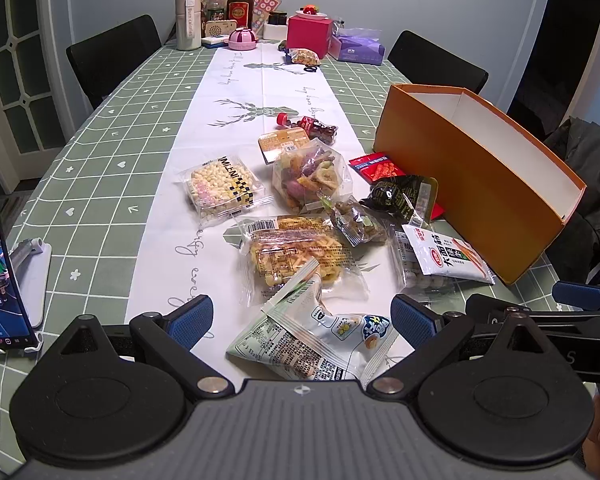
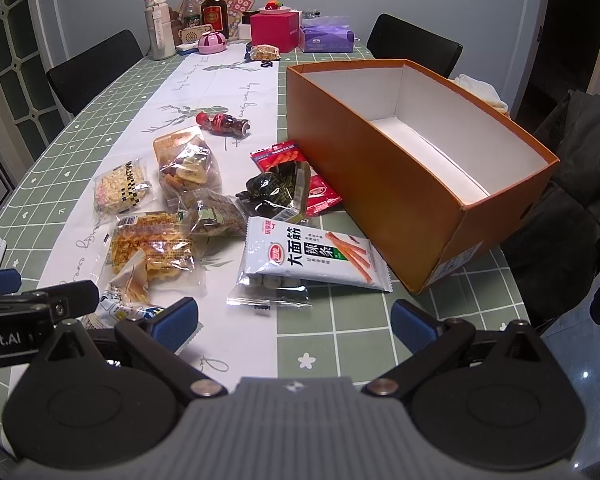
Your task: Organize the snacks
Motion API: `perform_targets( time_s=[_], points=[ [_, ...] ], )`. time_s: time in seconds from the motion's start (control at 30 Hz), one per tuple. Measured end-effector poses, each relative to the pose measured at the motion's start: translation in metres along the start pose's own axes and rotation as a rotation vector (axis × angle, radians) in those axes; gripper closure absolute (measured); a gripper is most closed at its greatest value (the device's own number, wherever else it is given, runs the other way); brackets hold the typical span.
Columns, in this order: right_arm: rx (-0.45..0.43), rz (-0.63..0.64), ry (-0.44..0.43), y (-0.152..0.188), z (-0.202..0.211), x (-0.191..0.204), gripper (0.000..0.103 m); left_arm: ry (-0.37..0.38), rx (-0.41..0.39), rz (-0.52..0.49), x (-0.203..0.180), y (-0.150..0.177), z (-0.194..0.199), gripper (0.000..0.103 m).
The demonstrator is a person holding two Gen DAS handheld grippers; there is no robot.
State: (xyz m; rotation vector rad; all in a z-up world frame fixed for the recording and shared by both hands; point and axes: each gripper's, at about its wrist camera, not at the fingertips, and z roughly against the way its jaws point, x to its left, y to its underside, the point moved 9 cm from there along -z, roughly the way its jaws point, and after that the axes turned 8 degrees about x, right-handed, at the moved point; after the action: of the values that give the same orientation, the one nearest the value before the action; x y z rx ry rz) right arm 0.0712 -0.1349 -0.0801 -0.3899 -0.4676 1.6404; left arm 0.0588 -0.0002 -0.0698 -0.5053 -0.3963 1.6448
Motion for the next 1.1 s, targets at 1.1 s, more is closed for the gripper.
perform_targets(
  time_s=[1.1],
  points=[
    [0.005, -0.013, 0.002, 0.0008, -0.0018, -0.0025, 0.003, -0.001, 0.005, -0.007, -0.0057, 0.0035, -0.0024, 0.000]
  ],
)
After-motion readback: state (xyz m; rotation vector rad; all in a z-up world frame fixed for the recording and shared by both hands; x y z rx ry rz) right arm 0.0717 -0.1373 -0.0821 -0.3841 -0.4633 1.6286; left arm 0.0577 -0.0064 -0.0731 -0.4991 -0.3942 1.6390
